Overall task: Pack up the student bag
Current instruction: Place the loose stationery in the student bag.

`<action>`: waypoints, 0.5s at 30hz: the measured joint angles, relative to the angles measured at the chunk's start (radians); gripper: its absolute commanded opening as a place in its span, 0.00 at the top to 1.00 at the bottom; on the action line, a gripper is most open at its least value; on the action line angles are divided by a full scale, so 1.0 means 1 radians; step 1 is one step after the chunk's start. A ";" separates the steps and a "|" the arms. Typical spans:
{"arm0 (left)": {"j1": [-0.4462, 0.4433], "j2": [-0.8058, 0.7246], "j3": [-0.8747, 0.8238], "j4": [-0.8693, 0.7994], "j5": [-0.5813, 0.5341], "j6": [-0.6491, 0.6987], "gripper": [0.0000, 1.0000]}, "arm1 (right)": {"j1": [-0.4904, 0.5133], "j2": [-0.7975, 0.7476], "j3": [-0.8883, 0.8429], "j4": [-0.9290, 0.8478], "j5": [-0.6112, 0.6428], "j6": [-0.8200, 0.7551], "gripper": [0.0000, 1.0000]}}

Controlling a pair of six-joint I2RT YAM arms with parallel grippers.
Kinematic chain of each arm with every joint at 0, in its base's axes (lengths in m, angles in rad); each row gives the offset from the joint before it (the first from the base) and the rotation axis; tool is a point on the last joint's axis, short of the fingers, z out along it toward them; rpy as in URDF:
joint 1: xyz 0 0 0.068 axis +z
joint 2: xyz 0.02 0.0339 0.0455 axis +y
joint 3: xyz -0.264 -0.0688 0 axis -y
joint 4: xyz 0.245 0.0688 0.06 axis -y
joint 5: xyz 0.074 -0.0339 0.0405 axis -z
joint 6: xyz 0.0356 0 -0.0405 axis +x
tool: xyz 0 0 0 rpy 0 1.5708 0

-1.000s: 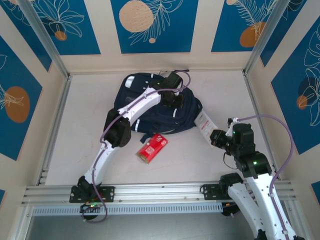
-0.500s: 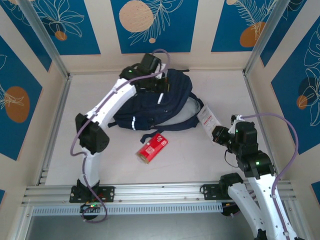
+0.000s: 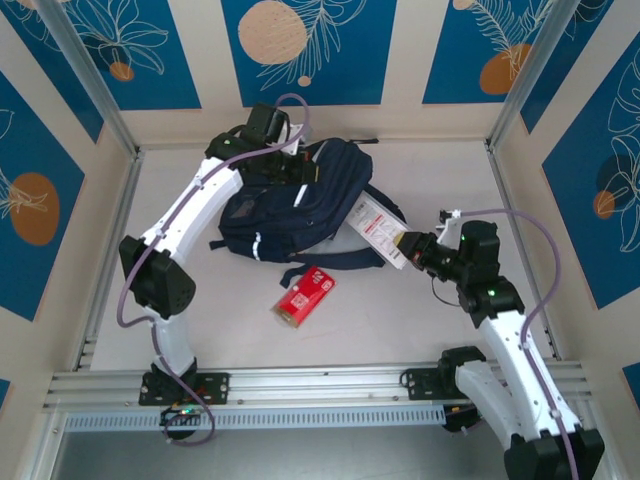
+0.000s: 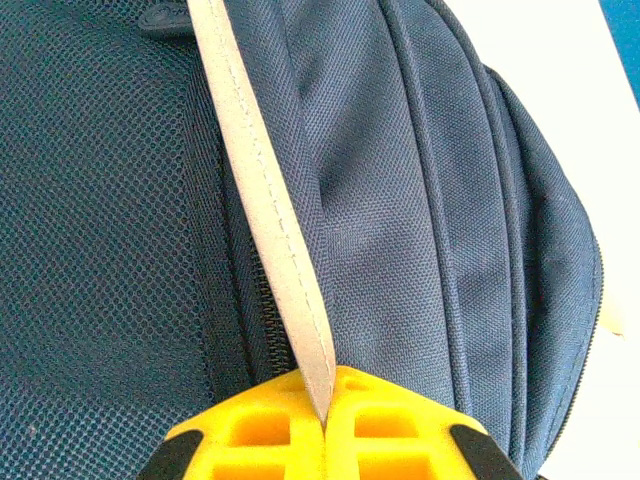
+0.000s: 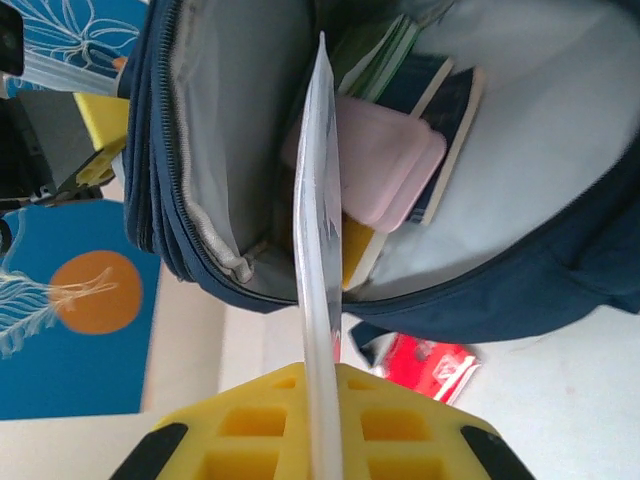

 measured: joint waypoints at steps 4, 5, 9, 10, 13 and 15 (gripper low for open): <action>0.010 -0.014 -0.002 0.001 0.011 0.003 1.00 | 0.012 0.107 -0.040 0.155 -0.084 0.082 0.95; 0.012 -0.016 -0.003 0.001 0.015 0.003 1.00 | 0.020 0.133 -0.048 0.195 -0.096 0.100 0.95; 0.018 -0.016 -0.005 0.002 0.028 0.003 1.00 | 0.087 0.224 -0.053 0.338 -0.109 0.131 0.96; 0.019 -0.016 -0.005 0.002 0.032 0.003 1.00 | 0.105 0.245 -0.053 0.369 -0.111 0.130 0.96; 0.021 -0.016 -0.005 0.002 0.043 0.003 1.00 | 0.163 0.341 -0.045 0.454 -0.111 0.118 0.96; 0.023 -0.016 -0.005 0.002 0.050 0.003 1.00 | 0.200 0.430 -0.023 0.492 -0.108 0.093 0.96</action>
